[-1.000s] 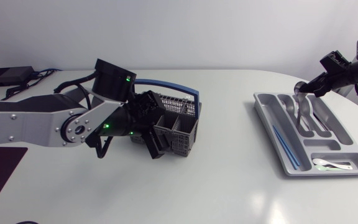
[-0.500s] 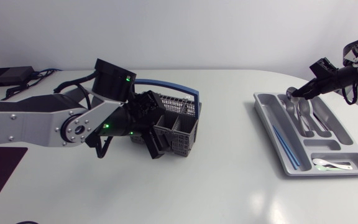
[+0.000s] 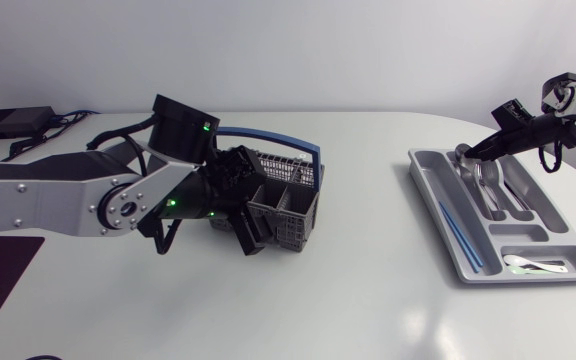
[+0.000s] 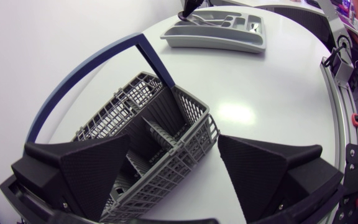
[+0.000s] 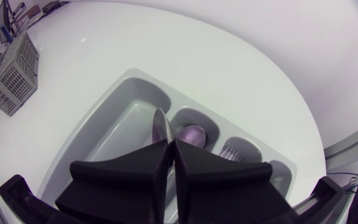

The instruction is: Sort the cutlery from the basket into the organizer compartments.

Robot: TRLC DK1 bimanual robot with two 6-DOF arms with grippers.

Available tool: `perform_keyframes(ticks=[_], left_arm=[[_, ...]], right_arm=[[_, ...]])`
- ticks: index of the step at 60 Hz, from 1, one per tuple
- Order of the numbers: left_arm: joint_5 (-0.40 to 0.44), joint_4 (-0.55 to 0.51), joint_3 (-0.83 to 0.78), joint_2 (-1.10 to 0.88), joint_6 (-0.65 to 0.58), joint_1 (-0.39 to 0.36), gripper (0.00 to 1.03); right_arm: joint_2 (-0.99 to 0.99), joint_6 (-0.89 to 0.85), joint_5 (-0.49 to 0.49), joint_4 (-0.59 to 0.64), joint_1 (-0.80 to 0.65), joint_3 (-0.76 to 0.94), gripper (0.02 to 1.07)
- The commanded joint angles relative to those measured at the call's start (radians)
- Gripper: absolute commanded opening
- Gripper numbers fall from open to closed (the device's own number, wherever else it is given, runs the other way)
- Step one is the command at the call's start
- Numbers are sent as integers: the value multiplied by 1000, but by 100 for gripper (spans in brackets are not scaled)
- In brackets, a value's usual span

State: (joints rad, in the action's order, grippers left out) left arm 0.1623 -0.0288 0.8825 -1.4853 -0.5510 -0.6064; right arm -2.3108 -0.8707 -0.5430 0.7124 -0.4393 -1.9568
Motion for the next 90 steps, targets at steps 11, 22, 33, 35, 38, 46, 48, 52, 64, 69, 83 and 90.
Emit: perform_keyframes(ticks=[11, 22, 33, 35, 38, 46, 48, 52, 64, 69, 83, 90], left_arm=[[-20, -5, 7, 11, -15, -20, 98], [-24, -5, 10, 11, -13, -23, 98], [-26, -3, 10, 10, -15, -18, 98], [-26, -3, 9, 10, -15, -18, 98], [-24, -3, 9, 10, -15, -18, 98], [-26, -3, 9, 11, -15, -15, 98], [-26, -3, 9, 11, -15, -15, 98], [-26, -5, 9, 13, -15, -13, 98], [-26, -2, 7, 13, -15, -15, 98], [-26, -2, 7, 13, -12, -15, 98], [-26, -2, 3, 23, -3, -13, 98], [-24, -2, -4, 36, 3, -12, 98]], right_arm=[[-84, 1, 58, -57, -6, -14, 7], [-96, 36, 80, -110, -3, -2, 7], [-110, 53, 89, -119, 10, -2, 7], [-113, 59, 91, -120, 13, -2, 7], [-114, 64, 92, -122, 16, -4, 7], [-114, 78, 94, -125, 22, -5, 16], [-111, 81, 94, -128, 20, -4, 22], [-101, 87, 94, -129, 20, 1, 34], [-15, 96, 92, -157, 17, 55, 57], [36, 101, 91, -174, 17, 88, 61], [243, 125, 48, -203, 14, 228, 65], [355, 130, 23, -215, 22, 314, 65]])
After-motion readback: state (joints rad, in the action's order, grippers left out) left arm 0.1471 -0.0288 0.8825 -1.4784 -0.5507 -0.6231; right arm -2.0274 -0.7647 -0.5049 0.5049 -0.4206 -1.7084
